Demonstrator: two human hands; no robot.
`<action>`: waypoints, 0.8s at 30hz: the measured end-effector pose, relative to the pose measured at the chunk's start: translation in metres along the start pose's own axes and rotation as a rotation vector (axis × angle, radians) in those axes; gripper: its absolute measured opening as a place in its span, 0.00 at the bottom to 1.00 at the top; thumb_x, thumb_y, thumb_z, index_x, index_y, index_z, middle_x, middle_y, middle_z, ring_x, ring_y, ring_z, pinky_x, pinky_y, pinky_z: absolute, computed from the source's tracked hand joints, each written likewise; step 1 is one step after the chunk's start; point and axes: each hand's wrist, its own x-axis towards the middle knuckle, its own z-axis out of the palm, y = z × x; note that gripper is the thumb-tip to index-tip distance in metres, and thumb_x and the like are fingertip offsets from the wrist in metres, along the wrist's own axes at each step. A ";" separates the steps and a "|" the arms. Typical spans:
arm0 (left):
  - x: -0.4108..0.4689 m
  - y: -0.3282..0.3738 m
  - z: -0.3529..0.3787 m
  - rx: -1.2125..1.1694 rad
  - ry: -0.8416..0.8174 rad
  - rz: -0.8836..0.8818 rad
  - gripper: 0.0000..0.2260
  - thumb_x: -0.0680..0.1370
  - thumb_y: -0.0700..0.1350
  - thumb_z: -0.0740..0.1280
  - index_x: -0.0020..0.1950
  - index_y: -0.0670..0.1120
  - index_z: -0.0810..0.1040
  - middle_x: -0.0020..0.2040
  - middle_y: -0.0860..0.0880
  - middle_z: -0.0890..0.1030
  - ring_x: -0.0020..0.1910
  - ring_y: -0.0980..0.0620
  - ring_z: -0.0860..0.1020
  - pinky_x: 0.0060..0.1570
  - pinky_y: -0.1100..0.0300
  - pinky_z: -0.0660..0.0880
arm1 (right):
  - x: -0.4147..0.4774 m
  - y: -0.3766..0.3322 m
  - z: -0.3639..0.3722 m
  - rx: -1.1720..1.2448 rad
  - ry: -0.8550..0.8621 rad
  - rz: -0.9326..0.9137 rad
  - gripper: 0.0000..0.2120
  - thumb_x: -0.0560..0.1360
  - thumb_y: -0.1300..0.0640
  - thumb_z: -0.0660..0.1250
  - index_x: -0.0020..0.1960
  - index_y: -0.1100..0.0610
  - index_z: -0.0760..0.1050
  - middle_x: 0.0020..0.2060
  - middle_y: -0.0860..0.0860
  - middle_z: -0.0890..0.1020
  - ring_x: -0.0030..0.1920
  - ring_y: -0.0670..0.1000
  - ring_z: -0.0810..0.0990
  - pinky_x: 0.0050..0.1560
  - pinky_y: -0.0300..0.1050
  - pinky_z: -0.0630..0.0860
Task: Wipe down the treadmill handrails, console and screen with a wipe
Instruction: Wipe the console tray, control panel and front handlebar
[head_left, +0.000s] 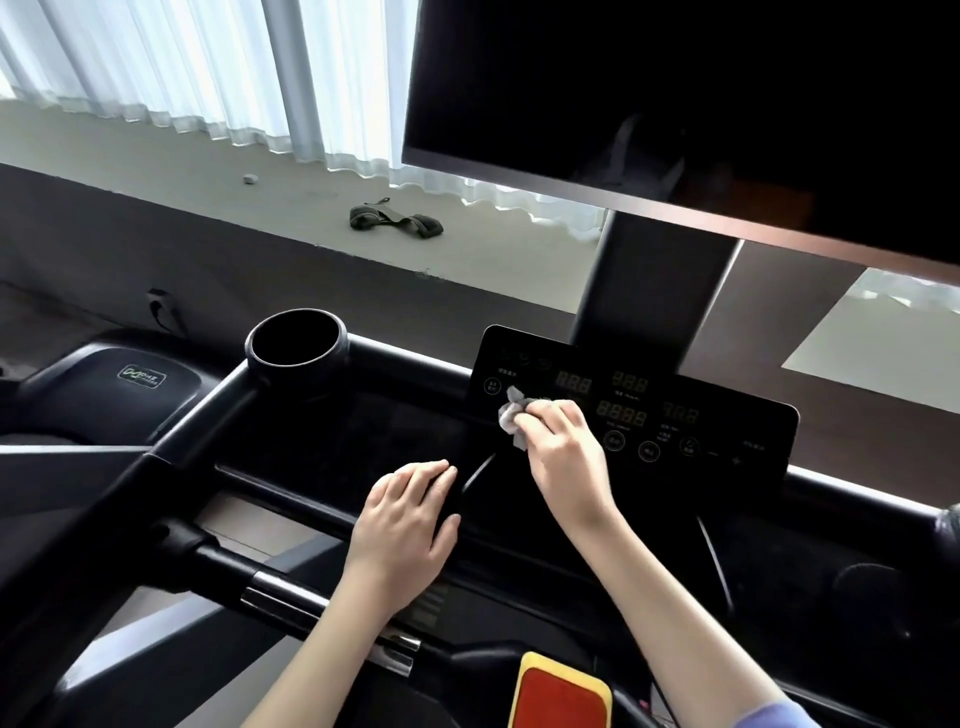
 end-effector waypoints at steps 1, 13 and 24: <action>0.000 -0.001 0.001 0.001 -0.001 -0.003 0.24 0.75 0.55 0.57 0.64 0.45 0.78 0.62 0.52 0.78 0.63 0.53 0.69 0.64 0.56 0.62 | 0.005 -0.007 0.004 0.008 -0.001 0.006 0.10 0.71 0.66 0.73 0.51 0.57 0.83 0.48 0.46 0.81 0.50 0.44 0.71 0.39 0.36 0.78; -0.001 0.002 -0.001 -0.029 -0.016 -0.016 0.23 0.75 0.55 0.57 0.64 0.45 0.79 0.61 0.52 0.78 0.62 0.54 0.70 0.63 0.57 0.62 | 0.009 -0.010 -0.005 -0.064 0.039 0.056 0.08 0.69 0.66 0.75 0.46 0.59 0.82 0.42 0.48 0.81 0.47 0.45 0.69 0.33 0.33 0.70; -0.012 -0.014 -0.020 -0.313 0.020 0.006 0.18 0.76 0.49 0.58 0.56 0.41 0.82 0.54 0.50 0.81 0.56 0.50 0.78 0.56 0.55 0.75 | -0.012 -0.044 -0.009 0.487 0.056 0.577 0.07 0.76 0.68 0.67 0.50 0.62 0.82 0.43 0.50 0.83 0.42 0.39 0.82 0.44 0.32 0.75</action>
